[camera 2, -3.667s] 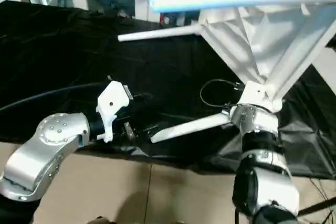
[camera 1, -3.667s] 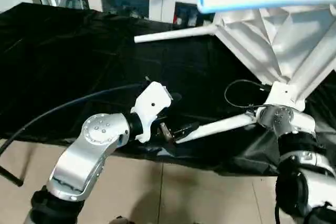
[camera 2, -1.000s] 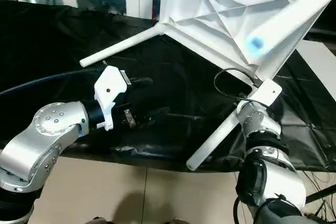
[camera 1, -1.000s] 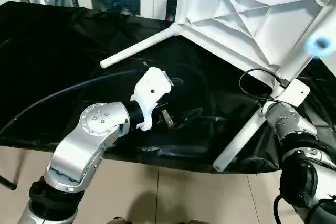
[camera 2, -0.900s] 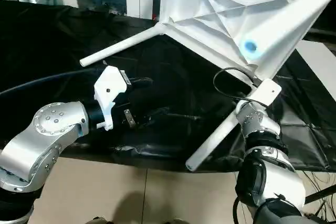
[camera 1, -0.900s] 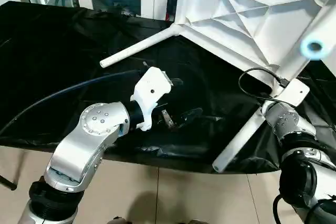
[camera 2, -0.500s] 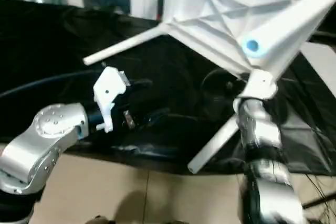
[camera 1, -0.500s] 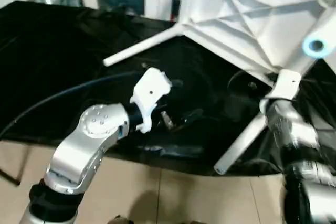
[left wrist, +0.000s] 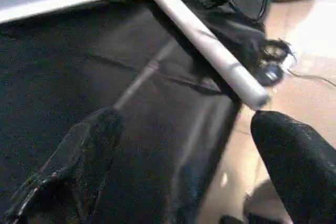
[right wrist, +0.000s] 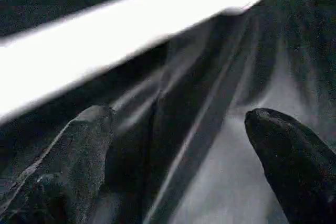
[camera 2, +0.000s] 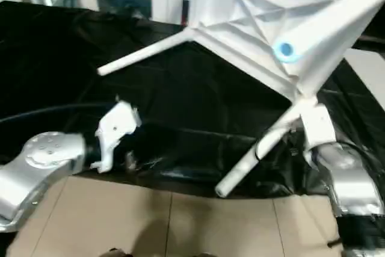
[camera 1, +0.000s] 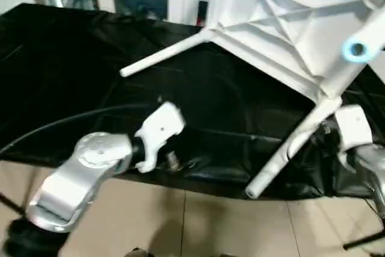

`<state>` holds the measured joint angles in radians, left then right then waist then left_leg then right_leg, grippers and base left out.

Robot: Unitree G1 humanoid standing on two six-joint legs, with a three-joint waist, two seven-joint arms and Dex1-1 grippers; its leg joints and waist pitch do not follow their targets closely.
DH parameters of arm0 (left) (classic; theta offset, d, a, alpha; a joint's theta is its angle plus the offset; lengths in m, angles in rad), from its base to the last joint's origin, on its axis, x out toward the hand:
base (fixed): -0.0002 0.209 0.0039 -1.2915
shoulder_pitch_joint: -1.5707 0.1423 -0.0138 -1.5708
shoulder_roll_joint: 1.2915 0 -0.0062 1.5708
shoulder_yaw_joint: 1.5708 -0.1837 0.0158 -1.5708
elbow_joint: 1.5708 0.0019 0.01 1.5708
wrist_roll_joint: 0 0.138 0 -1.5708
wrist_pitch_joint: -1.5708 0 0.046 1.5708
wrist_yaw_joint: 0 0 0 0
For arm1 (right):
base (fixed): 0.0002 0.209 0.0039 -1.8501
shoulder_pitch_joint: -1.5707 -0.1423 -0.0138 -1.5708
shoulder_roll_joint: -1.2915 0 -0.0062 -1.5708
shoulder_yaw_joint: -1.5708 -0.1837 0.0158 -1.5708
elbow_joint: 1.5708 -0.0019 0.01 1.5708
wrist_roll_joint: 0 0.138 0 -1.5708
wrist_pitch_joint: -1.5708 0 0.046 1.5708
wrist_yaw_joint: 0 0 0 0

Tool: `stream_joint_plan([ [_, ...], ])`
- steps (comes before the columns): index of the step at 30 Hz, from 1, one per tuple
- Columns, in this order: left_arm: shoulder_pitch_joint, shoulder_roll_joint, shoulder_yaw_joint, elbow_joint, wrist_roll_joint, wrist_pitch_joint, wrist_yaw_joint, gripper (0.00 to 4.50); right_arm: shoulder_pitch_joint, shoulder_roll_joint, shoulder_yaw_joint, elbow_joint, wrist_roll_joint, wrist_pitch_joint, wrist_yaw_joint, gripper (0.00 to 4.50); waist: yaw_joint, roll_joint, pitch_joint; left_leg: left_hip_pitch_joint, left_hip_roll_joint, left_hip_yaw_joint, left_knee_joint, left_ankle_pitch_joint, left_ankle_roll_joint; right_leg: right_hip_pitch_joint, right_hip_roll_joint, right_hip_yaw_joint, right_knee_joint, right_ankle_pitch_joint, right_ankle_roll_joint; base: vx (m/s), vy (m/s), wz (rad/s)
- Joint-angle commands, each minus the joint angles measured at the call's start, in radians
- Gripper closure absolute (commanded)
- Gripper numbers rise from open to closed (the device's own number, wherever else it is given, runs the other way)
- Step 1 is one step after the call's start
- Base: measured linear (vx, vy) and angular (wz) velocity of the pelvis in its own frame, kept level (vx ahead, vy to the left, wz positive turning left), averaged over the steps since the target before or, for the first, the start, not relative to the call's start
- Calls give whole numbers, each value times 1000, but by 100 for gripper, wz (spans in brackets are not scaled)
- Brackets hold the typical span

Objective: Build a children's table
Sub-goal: Flip table

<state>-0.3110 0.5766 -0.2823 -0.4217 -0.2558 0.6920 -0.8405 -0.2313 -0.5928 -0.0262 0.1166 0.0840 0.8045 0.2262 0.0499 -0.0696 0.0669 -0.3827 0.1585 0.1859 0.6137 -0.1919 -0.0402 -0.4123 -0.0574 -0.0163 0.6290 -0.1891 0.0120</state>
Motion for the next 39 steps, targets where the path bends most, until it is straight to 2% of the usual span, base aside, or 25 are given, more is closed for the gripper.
stream_joint_plan([
  [1, 5, 21, -16, -40, -15, 21, -23, 0, 8, 26, 62, -47, 18, 55, 21, 14, 5, 1, -57, 17, 59, -31, -82, -266, -41, 35, -71, 36, -90, -347, -140, 0, 0, 0],
  [3, 7, 26, -18, -49, -17, 26, -26, 0, 4, 48, 84, -57, 21, 77, 22, 14, 1, 4, -59, 16, 61, -32, -82, -253, -41, 36, -72, 38, -88, -327, -150, 0, 0, 0],
  [6, 8, 22, -16, -62, -20, 34, -15, 0, -10, 92, 157, -59, 8, 118, 36, 14, 1, 1, -57, 20, 63, -29, -82, -239, -49, 33, -70, 38, -84, -297, -163, 0, 0, 0],
  [8, 7, 22, -13, -67, -18, 38, -9, 0, -23, 130, 208, -56, -5, 112, 54, 14, -2, 2, -57, 20, 61, -31, -85, -265, -65, 32, -71, 38, -85, -321, -153, 0, 0, 0],
  [10, 8, 25, -9, -72, -18, 40, -7, 0, -35, 163, 221, -65, -5, 106, 54, 14, -9, -5, -56, 18, 61, -35, -88, -294, -78, 33, -71, 37, -87, -351, -135, 0, 0, 0],
  [12, 7, 28, -7, -77, -20, 44, -2, 0, -55, 199, 228, -78, 1, 95, 45, 14, -13, -5, -57, 19, 60, -37, -88, -318, -85, 30, -72, 38, -88, -373, -127, 0, 0, 0],
  [13, 7, 31, -5, -82, -19, 45, 0, 0, -66, 215, 245, -93, 0, 85, 45, 14, -15, -13, -58, 16, 60, -40, -90, -324, -87, 32, -74, 36, -87, -396, -120, 0, 0, 0],
  [15, 7, 33, -1, -89, -22, 51, 3, 0, -77, 233, 261, -118, 7, 87, 51, 14, -17, -12, -58, 15, 61, -41, -91, -327, -90, 33, -75, 36, -88, -410, -112, 0, 0, 0],
  [16, 9, 35, 5, -98, -24, 59, 8, 0, -91, 253, 276, -151, 17, 85, 64, 14, -18, -18, -59, 17, 61, -40, -89, -333, -88, 29, -74, 36, -90, -415, -107, 0, 0, 0],
  [18, 11, 36, 9, -102, -26, 62, 10, 0, -98, 271, 270, -159, 26, 80, 69, 14, -16, -15, -60, 21, 61, -39, -87, -327, -85, 25, -75, 39, -89, -406, -110, 0, 0, 0],
  [20, 13, 37, 12, -104, -25, 63, 15, 0, -111, 321, 246, -154, 52, 42, 75, 14, -11, -11, -59, 28, 62, -35, -85, -331, -85, 16, -72, 41, -89, -390, -116, 0, 0, 0],
  [21, 11, 34, 10, -103, -23, 63, 20, 0, -113, 368, 225, -142, 80, -40, 87, 14, -10, -8, -60, 25, 63, -36, -89, -326, -91, 20, -73, 40, -86, -370, -122, 0, 0, 0],
  [22, 11, 34, 9, -103, -23, 63, 23, 0, -111, 398, 213, -137, 97, -87, 97, 14, -9, -6, -62, 25, 65, -36, -89, -326, -95, 19, -73, 39, -85, -357, -124, 0, 0, 0],
  [24, 10, 32, 4, -104, -21, 64, 28, 0, -101, 433, 193, -133, 115, -142, 94, 14, -9, -6, -65, 21, 64, -35, -91, -291, -94, 24, -70, 38, -76, -281, -137, 0, 0, 0],
  [26, 9, 33, 1, -104, -18, 64, 31, 0, -97, 439, 177, -139, 107, -194, 70, 14, -7, -7, -65, 23, 63, -30, -90, -268, -93, 24, -67, 38, -73, -237, -142, 0, 0, 0],
  [27, 9, 34, 1, -106, -18, 66, 34, 0, -95, 439, 153, -153, 112, -228, 64, 14, -3, -5, -64, 26, 63, -28, -90, -263, -94, 23, -66, 39, -73, -226, -141, 0, 0, 0],
  [29, 11, 37, 10, -106, -19, 68, 41, 0, -92, 438, 58, -194, 168, -259, 70, 14, 5, -5, -63, 27, 61, -25, -89, -266, -90, 26, -66, 41, -73, -222, -132, 0, 0, 0],
  [30, 12, 37, 13, -107, -20, 69, 43, 0, -91, 440, 33, -202, 181, -266, 75, 14, 9, -6, -65, 28, 62, -26, -88, -264, -88, 27, -66, 41, -72, -220, -128, 0, 0, 0],
  [31, 14, 40, 12, -106, -20, 69, 44, 0, -73, 409, 9, -208, 158, -327, 68, 6, 14, -1, -65, 29, 62, -25, -89, -251, -89, 25, -65, 40, -70, -205, -125, 0, 0, 0],
  [32, 14, 40, 12, -105, -20, 69, 44, 0, -69, 402, 6, -209, 151, -340, 66, 6, 15, -3, -64, 28, 62, -26, -90, -242, -92, 28, -63, 38, -70, -199, -122, 0, 0, 0],
  [33, 15, 39, 7, -102, -17, 66, 45, 0, -42, 364, -15, -199, 120, -425, 66, 6, 14, -5, -64, 27, 60, -25, -90, -241, -92, 29, -63, 38, -70, -198, -121, 0, 0, 0],
  [35, 14, 35, 0, -98, -14, 63, 49, 0, -16, 335, -34, -182, 92, -502, 66, 6, 17, -8, -63, 26, 58, -24, -87, -249, -89, 31, -64, 39, -75, -216, -115, 0, 0, 0],
  [36, 14, 35, 0, -98, -14, 63, 49, 0, -16, 335, -34, -182, 92, -502, 66, 6, 16, -9, -63, 23, 57, -25, -88, -251, -86, 32, -64, 39, -76, -226, -115, 0, 0, 0],
  [37, 8, 30, -7, -94, -13, 62, 50, 0, -9, 316, -57, -163, 64, -576, 31, 6, 14, -4, -65, 19, 56, -28, -88, -251, -80, 36, -66, 39, -75, -238, -115, 0, 0, 0],
  [39, 0, 24, -14, -90, -14, 61, 52, 0, -16, 304, -93, -145, 32, -636, -17, 6, 5, -6, -66, 17, 56, -30, -87, -271, -79, 36, -65, 37, -79, -283, -111, 0, 0, 0],
])
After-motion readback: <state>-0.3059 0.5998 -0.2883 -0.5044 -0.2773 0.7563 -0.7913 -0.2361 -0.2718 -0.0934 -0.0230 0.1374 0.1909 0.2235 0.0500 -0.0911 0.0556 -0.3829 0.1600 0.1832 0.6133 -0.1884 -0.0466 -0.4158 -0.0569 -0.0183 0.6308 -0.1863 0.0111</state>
